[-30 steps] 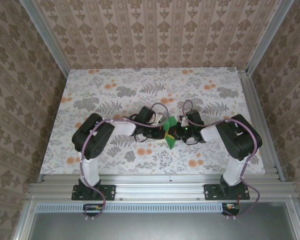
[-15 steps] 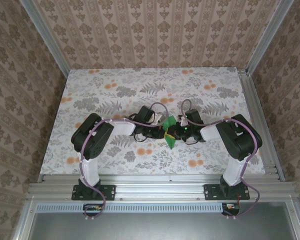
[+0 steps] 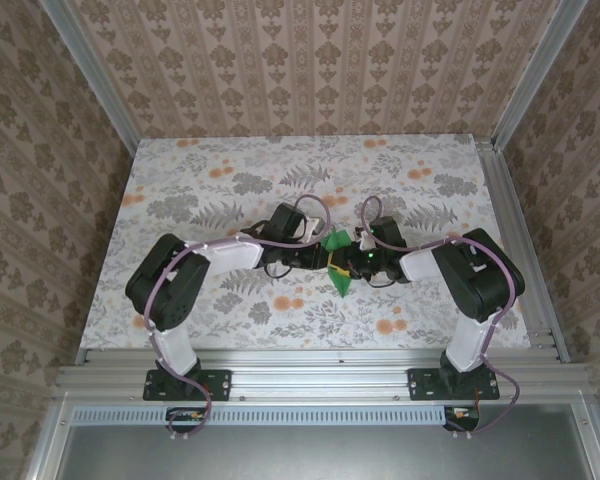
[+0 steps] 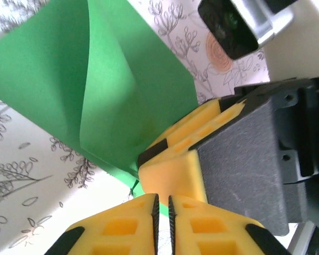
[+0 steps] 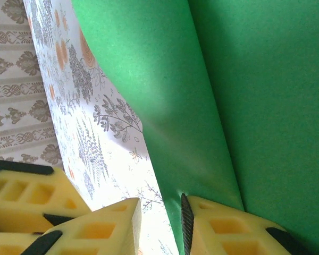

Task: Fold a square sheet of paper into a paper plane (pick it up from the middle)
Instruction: Fourth fold the wing at the center of the table.

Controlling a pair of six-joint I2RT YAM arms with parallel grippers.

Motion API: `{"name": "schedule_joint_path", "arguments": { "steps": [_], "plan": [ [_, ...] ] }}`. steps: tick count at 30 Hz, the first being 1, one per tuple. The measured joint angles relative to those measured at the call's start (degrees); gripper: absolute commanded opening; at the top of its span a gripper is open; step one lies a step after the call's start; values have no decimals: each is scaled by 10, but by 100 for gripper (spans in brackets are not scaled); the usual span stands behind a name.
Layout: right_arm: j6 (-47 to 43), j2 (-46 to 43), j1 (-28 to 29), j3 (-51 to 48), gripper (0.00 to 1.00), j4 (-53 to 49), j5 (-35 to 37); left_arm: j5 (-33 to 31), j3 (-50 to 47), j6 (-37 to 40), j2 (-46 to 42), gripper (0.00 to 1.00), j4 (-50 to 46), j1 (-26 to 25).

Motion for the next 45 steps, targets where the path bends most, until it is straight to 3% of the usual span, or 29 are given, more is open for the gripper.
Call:
{"name": "schedule_joint_path", "arguments": {
  "steps": [6,11,14,20,30,45],
  "plan": [
    [2,-3,2,-5,27,6,9,-49,20,-12,-3,25,-18,0],
    [4,-3,3,-10,14,8,21,-80,23,-29,-3,25,-18,8],
    [3,-2,3,-13,6,4,27,-82,27,-36,-2,24,-17,12],
    [1,-2,3,-12,0,2,28,-60,56,-41,25,20,-13,8],
    [1,-2,3,-12,0,2,28,-32,85,-41,87,9,-17,-9],
    [1,-9,3,-15,0,-6,28,-20,71,-27,106,5,-17,-7]
  ]
}}
